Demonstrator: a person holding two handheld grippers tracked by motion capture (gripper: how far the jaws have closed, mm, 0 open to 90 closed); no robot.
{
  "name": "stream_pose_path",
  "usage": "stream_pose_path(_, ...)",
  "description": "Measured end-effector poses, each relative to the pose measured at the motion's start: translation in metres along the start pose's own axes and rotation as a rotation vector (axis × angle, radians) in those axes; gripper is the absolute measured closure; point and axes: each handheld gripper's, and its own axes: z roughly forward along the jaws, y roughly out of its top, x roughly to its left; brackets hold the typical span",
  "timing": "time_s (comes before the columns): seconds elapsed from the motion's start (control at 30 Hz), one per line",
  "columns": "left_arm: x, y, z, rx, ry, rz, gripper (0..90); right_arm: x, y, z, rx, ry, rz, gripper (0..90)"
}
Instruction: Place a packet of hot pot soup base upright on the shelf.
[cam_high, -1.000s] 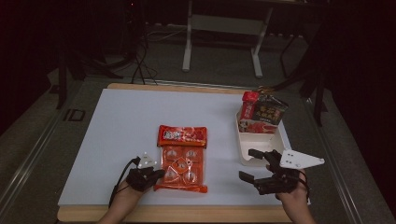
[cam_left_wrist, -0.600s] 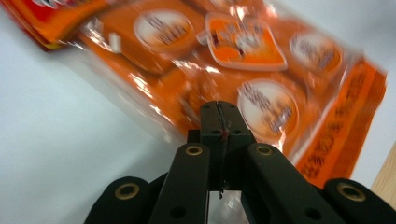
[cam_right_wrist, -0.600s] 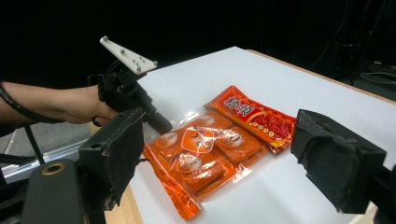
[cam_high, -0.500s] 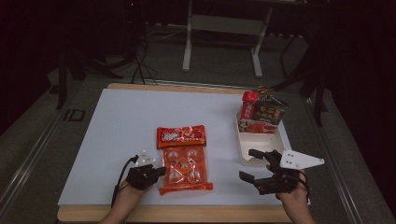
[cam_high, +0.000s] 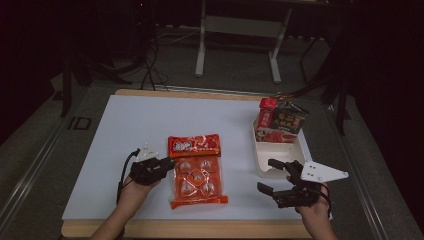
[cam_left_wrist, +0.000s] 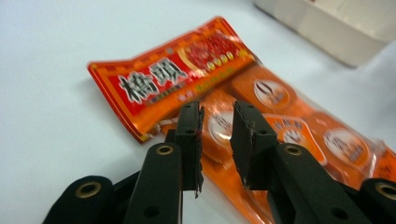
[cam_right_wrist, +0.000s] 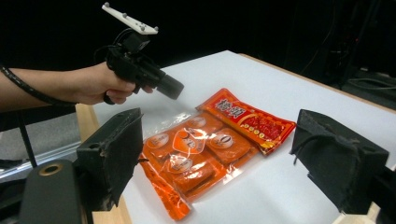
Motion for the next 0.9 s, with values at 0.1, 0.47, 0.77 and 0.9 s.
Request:
stream_pose_path(0.1,0.009,0.004,0.004,-0.009,0.0,-0.02,70.0,0.001,0.0,0.0,-0.008,-0.009,-0.014,14.0)
stream_pose_path(0.47,0.036,0.014,0.024,0.02,0.002,-0.061,44.0,0.004,0.0,-0.002,-0.012,-0.064,-0.003,12.6)
stream_pose_path(0.77,0.052,0.019,0.044,0.029,0.041,-0.104,22.7,0.01,-0.001,0.001,-0.001,-0.071,-0.028,10.0)
stream_pose_path(0.9,0.056,0.021,0.052,0.03,0.038,-0.114,22.0,0.011,-0.002,0.004,0.02,-0.08,-0.034,10.1)
